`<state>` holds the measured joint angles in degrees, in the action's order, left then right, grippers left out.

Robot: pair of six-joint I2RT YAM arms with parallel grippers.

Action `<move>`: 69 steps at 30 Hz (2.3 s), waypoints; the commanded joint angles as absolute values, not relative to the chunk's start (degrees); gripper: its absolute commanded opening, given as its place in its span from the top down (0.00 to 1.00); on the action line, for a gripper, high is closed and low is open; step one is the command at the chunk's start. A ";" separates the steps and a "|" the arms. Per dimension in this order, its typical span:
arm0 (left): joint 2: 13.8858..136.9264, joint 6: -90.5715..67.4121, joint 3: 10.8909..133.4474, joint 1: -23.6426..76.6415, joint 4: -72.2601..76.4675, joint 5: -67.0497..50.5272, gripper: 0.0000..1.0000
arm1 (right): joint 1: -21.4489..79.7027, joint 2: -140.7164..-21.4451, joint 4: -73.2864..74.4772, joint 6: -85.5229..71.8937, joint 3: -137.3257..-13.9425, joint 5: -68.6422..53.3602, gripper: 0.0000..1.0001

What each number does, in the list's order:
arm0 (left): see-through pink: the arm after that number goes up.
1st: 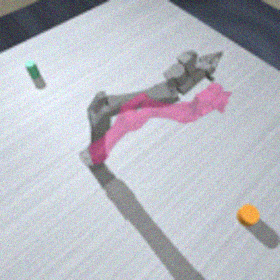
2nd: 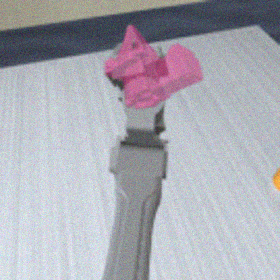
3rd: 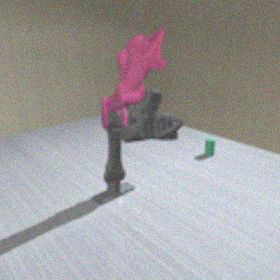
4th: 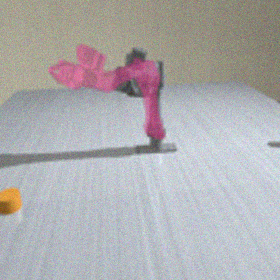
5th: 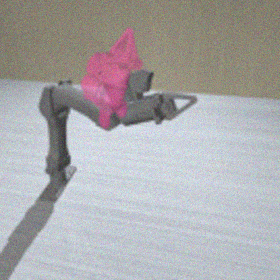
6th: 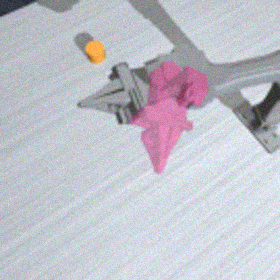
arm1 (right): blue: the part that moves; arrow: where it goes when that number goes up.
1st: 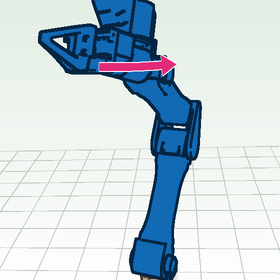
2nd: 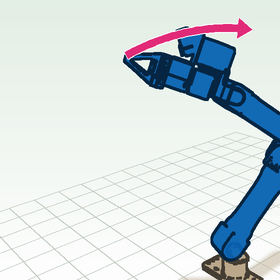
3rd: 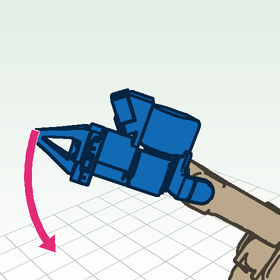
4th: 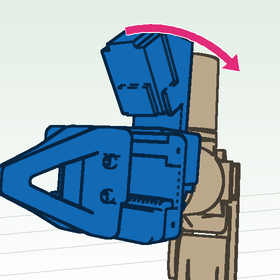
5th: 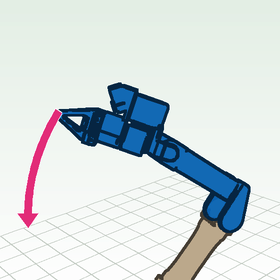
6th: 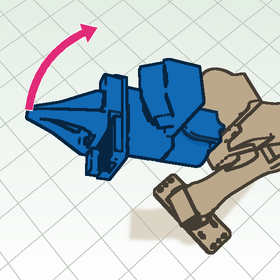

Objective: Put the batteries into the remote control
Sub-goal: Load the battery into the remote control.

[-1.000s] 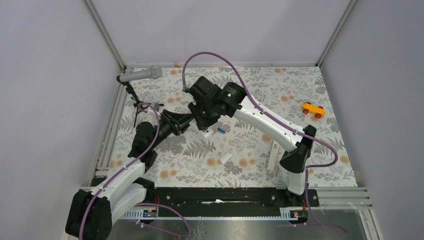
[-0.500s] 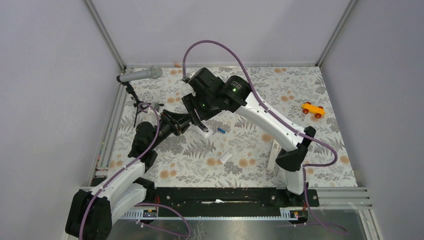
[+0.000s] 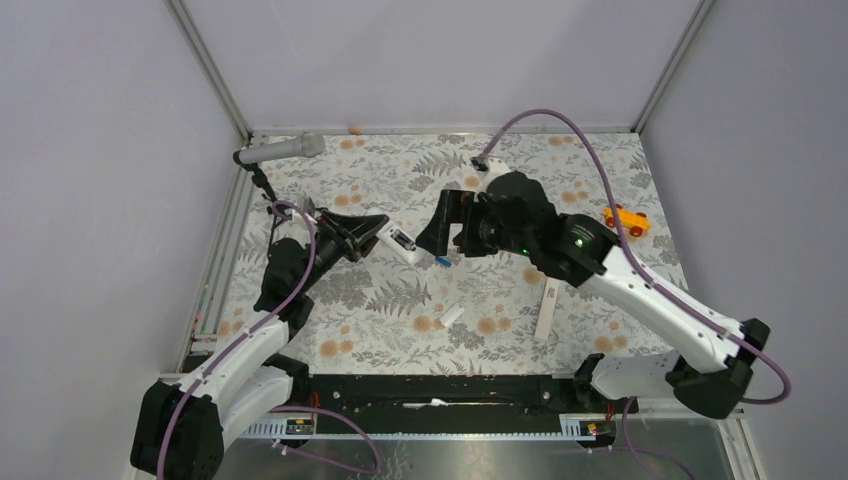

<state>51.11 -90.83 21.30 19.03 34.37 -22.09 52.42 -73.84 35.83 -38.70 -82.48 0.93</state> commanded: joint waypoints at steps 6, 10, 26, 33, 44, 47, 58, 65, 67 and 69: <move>49.73 -97.82 27.17 18.98 36.96 -17.76 1.00 | 52.19 -68.24 8.73 -62.22 -69.14 -7.80 0.01; 49.75 -98.46 29.53 18.98 35.69 -16.64 1.00 | 52.21 -68.84 9.45 -64.92 -69.48 -5.73 0.00; 48.55 -101.73 30.29 18.98 35.07 -15.92 1.00 | 52.12 -67.72 -9.72 -77.78 -59.64 -2.77 0.07; 47.98 -102.66 29.24 19.15 35.40 -15.53 1.00 | 52.03 -66.07 -12.57 -78.96 -56.81 -1.58 0.05; 47.27 -105.58 28.24 19.95 36.90 -15.03 1.00 | 52.03 -67.55 -12.93 -77.83 -56.57 -2.43 0.11; 46.99 -105.94 27.81 20.20 37.00 -15.02 1.00 | 52.03 -67.58 -12.92 -77.40 -56.82 -2.12 0.11; 46.23 -106.44 27.03 20.73 36.82 -14.55 1.00 | 52.01 -68.34 -12.39 -76.82 -57.15 -2.54 0.11; 46.11 -106.39 27.25 21.08 36.66 -14.53 1.00 | 51.99 -68.96 -12.21 -76.73 -57.06 -2.70 0.11; 46.07 -106.30 27.20 21.09 36.50 -14.56 1.00 | 51.97 -69.17 -12.15 -76.79 -57.09 -2.72 0.11; 45.84 -106.19 27.08 21.09 36.47 -14.49 1.00 | 51.95 -69.26 -12.01 -76.73 -57.15 -2.81 0.11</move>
